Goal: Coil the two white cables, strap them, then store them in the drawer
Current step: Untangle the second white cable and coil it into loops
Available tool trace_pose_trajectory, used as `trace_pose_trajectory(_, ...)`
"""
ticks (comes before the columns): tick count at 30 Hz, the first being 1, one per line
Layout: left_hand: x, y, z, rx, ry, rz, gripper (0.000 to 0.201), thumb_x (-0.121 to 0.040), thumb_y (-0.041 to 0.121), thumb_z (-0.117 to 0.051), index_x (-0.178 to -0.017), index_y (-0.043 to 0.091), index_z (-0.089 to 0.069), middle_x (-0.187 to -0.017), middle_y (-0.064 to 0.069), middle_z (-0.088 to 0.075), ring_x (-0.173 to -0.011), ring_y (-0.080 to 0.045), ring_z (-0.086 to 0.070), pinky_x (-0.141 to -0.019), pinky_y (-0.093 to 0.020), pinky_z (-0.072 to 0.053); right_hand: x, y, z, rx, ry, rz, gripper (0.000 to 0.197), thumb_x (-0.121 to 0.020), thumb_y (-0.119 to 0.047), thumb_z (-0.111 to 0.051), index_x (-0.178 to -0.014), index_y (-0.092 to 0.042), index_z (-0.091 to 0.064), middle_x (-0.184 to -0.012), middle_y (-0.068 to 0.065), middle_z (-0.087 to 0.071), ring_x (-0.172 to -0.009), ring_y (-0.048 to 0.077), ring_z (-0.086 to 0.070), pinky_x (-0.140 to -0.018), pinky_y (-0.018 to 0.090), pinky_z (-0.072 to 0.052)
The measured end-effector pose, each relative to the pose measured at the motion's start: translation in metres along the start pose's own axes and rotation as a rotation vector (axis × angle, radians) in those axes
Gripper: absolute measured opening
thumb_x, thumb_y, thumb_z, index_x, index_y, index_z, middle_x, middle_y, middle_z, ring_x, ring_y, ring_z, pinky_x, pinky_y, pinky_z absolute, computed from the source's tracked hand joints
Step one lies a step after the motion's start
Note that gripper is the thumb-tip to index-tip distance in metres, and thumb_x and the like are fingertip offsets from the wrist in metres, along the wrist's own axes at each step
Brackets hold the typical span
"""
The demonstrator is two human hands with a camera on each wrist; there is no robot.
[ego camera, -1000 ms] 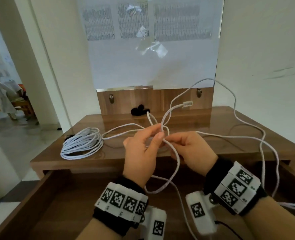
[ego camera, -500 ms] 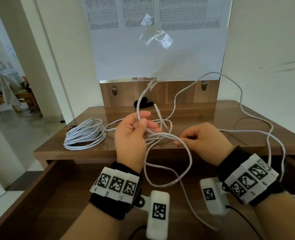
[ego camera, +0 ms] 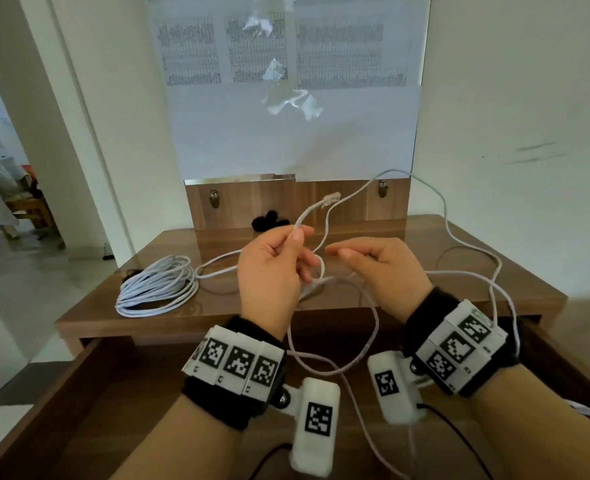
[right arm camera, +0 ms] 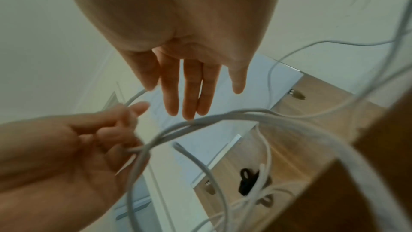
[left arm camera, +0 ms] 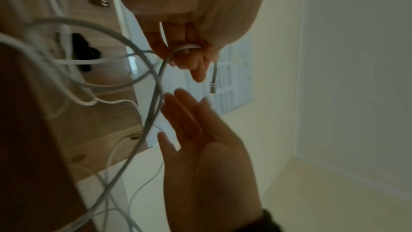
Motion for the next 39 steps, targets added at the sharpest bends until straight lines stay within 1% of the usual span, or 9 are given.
trace_pose_trajectory(7, -0.005, 0.082, -0.063, -0.254, -0.267, -0.197, 0.025, -0.101, 0.011, -0.047, -0.11, 0.017, -0.069, -0.073, 0.007, -0.065, -0.064, 0.001, -0.061, -0.059, -0.012, -0.047, -0.005, -0.08, 0.026, -0.146, 0.074, 0.007, 0.052, -0.103, -0.036, -0.036, -0.069, -0.006, -0.063, -0.062, 0.009, -0.06, -0.057, 0.017, -0.058, -0.057, 0.03, -0.049)
trace_pose_trajectory(12, 0.008, 0.12, -0.09, 0.073, -0.598, -0.137, 0.071, -0.096, -0.007, -0.048, -0.152, 0.031, -0.025, -0.097, -0.007, -0.068, -0.074, -0.009, -0.064, -0.069, -0.025, -0.052, -0.024, -0.107, 0.101, -0.472, 0.249, -0.178, 0.049, -0.101, -0.026, -0.039, -0.069, 0.001, -0.065, -0.067, 0.014, -0.07, -0.063, 0.025, -0.068, -0.057, 0.03, -0.052)
trace_pose_trajectory(16, -0.001, 0.147, -0.094, 0.047, -0.555, -0.202, 0.062, -0.101, 0.002, -0.044, -0.148, 0.039, -0.027, -0.074, -0.007, -0.066, -0.059, -0.012, -0.056, -0.062, -0.026, -0.045, -0.028, -0.139, 0.118, -0.685, 0.043, -0.221, 0.045, -0.101, -0.031, -0.04, -0.092, 0.004, -0.066, -0.088, 0.023, -0.071, -0.086, 0.037, -0.07, -0.074, 0.042, -0.057)
trace_pose_trajectory(18, -0.01, 0.159, -0.1, -0.015, -0.536, -0.179, 0.066, -0.102, 0.006, -0.045, -0.152, 0.036, -0.014, -0.081, -0.01, -0.07, -0.051, -0.01, -0.057, -0.053, -0.02, -0.045, -0.021, -0.143, 0.105, -0.673, -0.059, -0.25, 0.053, -0.099, -0.044, -0.042, -0.101, 0.002, -0.066, -0.09, 0.021, -0.068, -0.07, 0.03, -0.068, -0.065, 0.038, -0.055)
trace_pose_trajectory(21, -0.011, 0.175, -0.111, -0.207, -0.562, -0.234, 0.076, -0.1, 0.006, -0.046, -0.157, 0.029, -0.001, -0.092, -0.009, -0.071, -0.062, -0.017, -0.068, -0.059, -0.023, -0.054, -0.017, -0.146, 0.104, -0.32, 0.04, -0.127, 0.054, -0.096, -0.047, -0.047, -0.077, 0.001, -0.064, -0.067, 0.021, -0.056, -0.044, 0.027, -0.049, -0.048, 0.035, -0.043)
trace_pose_trajectory(26, -0.006, 0.167, -0.098, 0.093, -0.58, -0.214, 0.095, -0.091, -0.01, -0.056, -0.154, 0.038, -0.005, -0.107, 0.012, -0.068, -0.079, -0.02, -0.067, -0.079, -0.031, -0.056, -0.018, -0.173, 0.13, -0.438, 0.202, -0.068, 0.048, -0.102, -0.032, -0.04, -0.071, -0.004, -0.064, -0.071, 0.015, -0.07, -0.062, 0.027, -0.068, -0.056, 0.031, -0.054)
trace_pose_trajectory(30, 0.008, 0.115, -0.083, -0.022, -0.606, -0.101, 0.057, -0.097, 0.002, -0.052, -0.141, 0.034, -0.036, -0.068, 0.001, -0.059, -0.063, -0.017, -0.054, -0.071, -0.028, -0.05, -0.027, -0.211, 0.158, -0.917, 0.066, -0.007, 0.049, -0.102, -0.044, -0.032, -0.067, -0.014, -0.049, -0.046, 0.001, -0.046, -0.04, 0.014, -0.042, -0.049, 0.026, -0.046)
trace_pose_trajectory(32, 0.008, 0.089, -0.076, -0.157, -0.646, -0.052, 0.018, -0.101, 0.01, -0.048, -0.102, 0.021, -0.062, -0.058, 0.005, -0.05, -0.053, -0.012, -0.045, -0.062, -0.029, -0.044, -0.025, -0.234, 0.17, -1.03, -0.139, -0.008, 0.051, -0.1, -0.048, -0.031, -0.061, -0.018, -0.046, -0.041, -0.005, -0.028, -0.037, 0.01, -0.02, -0.039, 0.02, -0.024)
trace_pose_trajectory(39, -0.056, 0.078, -0.058, -0.036, -0.718, 0.482, 0.032, -0.081, 0.008, -0.044, -0.052, 0.016, -0.033, -0.048, 0.003, -0.018, -0.038, -0.01, -0.015, -0.039, -0.019, -0.024, 0.022, -0.18, 0.129, -0.399, -0.637, -0.25, 0.044, -0.095, -0.04, -0.041, -0.056, -0.02, -0.042, -0.041, -0.009, -0.028, -0.036, 0.01, -0.016, -0.04, 0.019, -0.014)
Point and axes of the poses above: each hand's wrist, its own x-axis away from the middle knuckle, its own z-axis out of the back of the hand, y = z × x, the point moved 9 cm from there along -x, towards the middle knuckle
